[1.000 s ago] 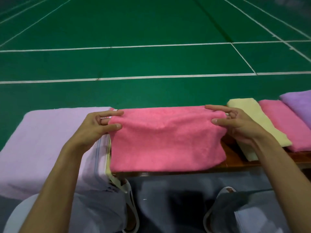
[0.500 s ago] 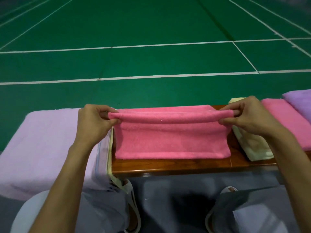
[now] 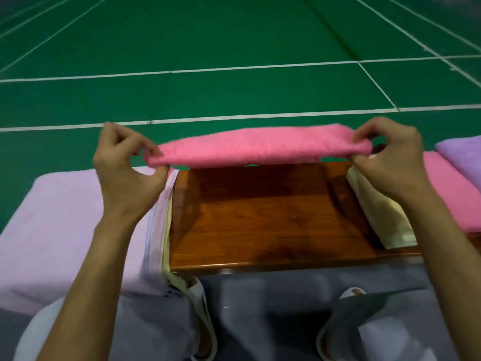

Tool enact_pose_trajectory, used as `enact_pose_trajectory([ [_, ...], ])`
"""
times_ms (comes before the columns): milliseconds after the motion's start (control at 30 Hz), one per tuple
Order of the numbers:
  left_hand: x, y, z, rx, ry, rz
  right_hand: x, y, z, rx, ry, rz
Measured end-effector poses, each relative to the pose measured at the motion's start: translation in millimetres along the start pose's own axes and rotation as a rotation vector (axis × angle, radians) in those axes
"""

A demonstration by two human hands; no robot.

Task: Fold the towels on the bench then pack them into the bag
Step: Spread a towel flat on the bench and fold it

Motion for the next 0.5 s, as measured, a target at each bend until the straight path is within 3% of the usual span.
enact_pose_trajectory([
  [200,-28.9,65.9,88.8,-0.952,-0.043,-0.248,40.3,55.5,79.1,-0.801,0.241,0.259],
  [333,-31.2,101.0,104.7,-1.352,-0.117,-0.318,54.2,82.6,92.4,-1.088,0.355,0.452],
  [400,-32.9,102.9,97.4,-1.442,-0.106,-0.377,50.8,90.3,83.1,-1.197,0.376,0.552],
  [433,-30.6,96.1,95.0,-1.395,-0.049,-0.395,48.4,90.4,78.7,-1.220,0.381,0.579],
  [500,-22.3,70.9,92.7,-1.076,0.052,-0.385,37.7,71.7,77.0,-1.066,0.392,0.496],
])
Point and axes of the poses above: each hand's wrist, its own y-axis away from the middle knuckle, its own z-axis out of the palm, x = y × z, the point moved 8 cm from there along -y, towards the middle knuckle, and after that the axes turned 12 degrees about -x, right-handed, at the moved point
